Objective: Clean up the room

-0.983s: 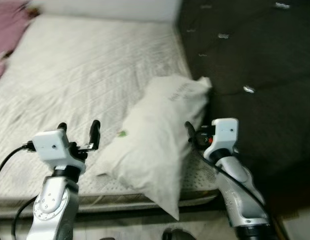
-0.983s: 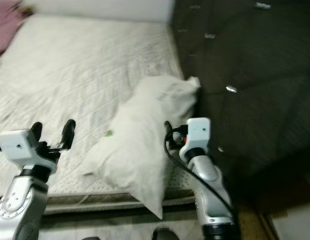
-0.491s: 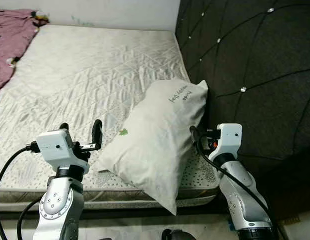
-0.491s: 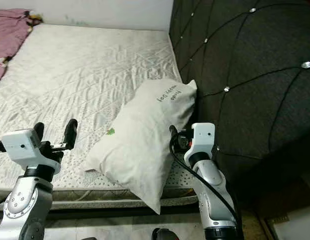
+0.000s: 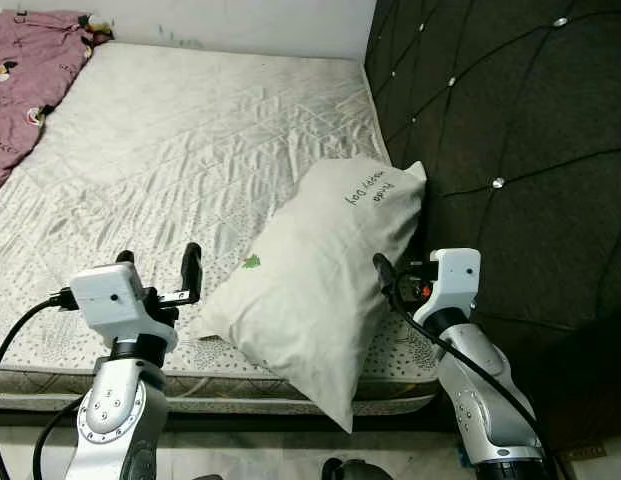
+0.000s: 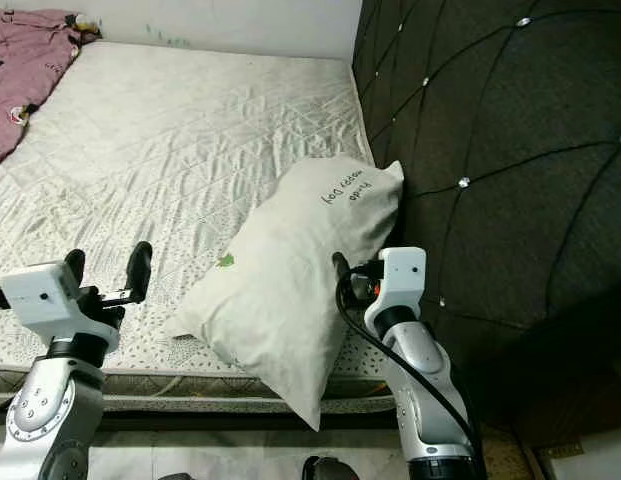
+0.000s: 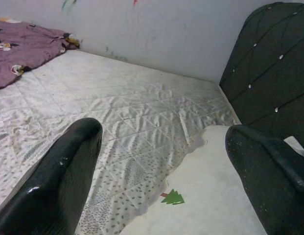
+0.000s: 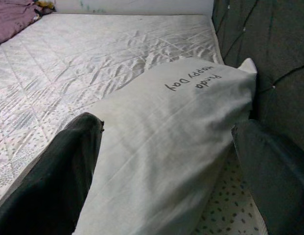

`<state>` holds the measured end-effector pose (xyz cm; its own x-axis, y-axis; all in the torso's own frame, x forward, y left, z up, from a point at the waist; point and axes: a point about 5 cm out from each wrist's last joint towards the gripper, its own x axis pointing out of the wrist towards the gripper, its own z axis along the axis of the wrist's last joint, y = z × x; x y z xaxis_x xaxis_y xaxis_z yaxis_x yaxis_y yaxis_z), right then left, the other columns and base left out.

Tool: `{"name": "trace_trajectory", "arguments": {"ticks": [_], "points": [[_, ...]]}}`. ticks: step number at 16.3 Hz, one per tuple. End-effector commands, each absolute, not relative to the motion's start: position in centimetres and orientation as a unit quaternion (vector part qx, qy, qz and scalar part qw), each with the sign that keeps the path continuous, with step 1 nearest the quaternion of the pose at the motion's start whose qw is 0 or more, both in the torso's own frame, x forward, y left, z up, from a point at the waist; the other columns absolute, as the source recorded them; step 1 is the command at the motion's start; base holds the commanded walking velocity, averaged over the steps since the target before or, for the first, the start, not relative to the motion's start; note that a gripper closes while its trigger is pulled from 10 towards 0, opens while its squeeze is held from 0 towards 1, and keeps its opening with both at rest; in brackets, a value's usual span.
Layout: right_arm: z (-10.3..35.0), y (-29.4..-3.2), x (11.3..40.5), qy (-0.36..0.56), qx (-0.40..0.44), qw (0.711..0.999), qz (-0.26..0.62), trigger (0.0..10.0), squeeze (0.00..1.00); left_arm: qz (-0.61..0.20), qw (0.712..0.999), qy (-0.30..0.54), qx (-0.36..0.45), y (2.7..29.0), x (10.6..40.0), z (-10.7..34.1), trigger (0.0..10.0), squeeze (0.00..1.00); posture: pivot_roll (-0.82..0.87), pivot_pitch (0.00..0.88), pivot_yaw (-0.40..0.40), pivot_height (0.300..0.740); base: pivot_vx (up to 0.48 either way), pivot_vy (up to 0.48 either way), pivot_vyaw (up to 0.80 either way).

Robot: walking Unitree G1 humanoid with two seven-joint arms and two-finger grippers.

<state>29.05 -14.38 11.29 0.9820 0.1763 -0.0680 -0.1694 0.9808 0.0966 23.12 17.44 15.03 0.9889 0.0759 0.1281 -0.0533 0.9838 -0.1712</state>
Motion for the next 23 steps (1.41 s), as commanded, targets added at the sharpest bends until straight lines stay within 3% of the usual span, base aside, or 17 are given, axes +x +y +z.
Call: {"name": "trace_trajectory", "arguments": {"ticks": [1,13,23], "points": [[11.5,-14.6,29.0,0.031,0.048,0.995,0.087,10.0,0.00,0.035,0.994,-0.062,-0.077,17.5,23.0,14.9,10.0,0.00,0.07,0.148,-0.051,0.715,0.000,0.000,0.00],[11.4,-14.5,28.9,0.033,0.047,0.994,0.096,10.0,0.00,0.041,0.994,-0.060,-0.079,17.6,23.0,14.9,10.0,0.00,0.07,0.155,-0.054,0.605,0.000,0.000,0.00],[11.3,-14.4,29.0,0.035,0.039,0.993,0.108,10.0,0.00,0.046,0.995,-0.055,-0.067,17.7,21.7,15.6,10.0,0.00,0.07,0.167,-0.057,0.600,0.000,0.000,0.00]]}}
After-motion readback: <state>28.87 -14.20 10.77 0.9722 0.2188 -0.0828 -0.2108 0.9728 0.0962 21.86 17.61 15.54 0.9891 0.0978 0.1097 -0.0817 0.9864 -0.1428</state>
